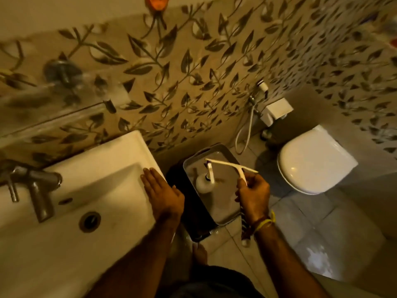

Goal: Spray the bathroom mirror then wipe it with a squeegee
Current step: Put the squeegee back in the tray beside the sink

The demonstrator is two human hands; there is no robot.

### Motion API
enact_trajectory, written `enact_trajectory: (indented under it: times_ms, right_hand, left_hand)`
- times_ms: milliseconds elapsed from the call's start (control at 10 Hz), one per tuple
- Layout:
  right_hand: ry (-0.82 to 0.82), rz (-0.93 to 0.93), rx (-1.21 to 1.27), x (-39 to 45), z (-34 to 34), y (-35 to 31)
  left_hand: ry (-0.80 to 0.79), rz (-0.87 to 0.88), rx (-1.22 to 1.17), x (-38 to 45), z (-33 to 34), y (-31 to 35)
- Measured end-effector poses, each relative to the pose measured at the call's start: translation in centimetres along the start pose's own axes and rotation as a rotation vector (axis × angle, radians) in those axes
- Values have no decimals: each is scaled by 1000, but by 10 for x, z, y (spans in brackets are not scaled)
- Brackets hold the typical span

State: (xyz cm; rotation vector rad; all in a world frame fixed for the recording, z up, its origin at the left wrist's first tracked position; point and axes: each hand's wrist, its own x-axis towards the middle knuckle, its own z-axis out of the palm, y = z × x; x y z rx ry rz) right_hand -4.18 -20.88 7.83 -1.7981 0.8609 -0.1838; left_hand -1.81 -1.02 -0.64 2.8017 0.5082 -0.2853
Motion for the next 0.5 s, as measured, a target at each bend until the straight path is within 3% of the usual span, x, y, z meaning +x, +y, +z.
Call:
enact_trajectory:
  times_ms: [100,300,500]
  right_hand:
    - [-3,72,0,37,24,9]
    - [-143,181,-106,103,82,29]
    - [-240,275,-231,123,113,42]
  left_hand:
    - [26,4,-170,-2,-1,0]
    - [32,-53,-124,-3,-3,3]
    - [150,-56,-222,-4,-6,7]
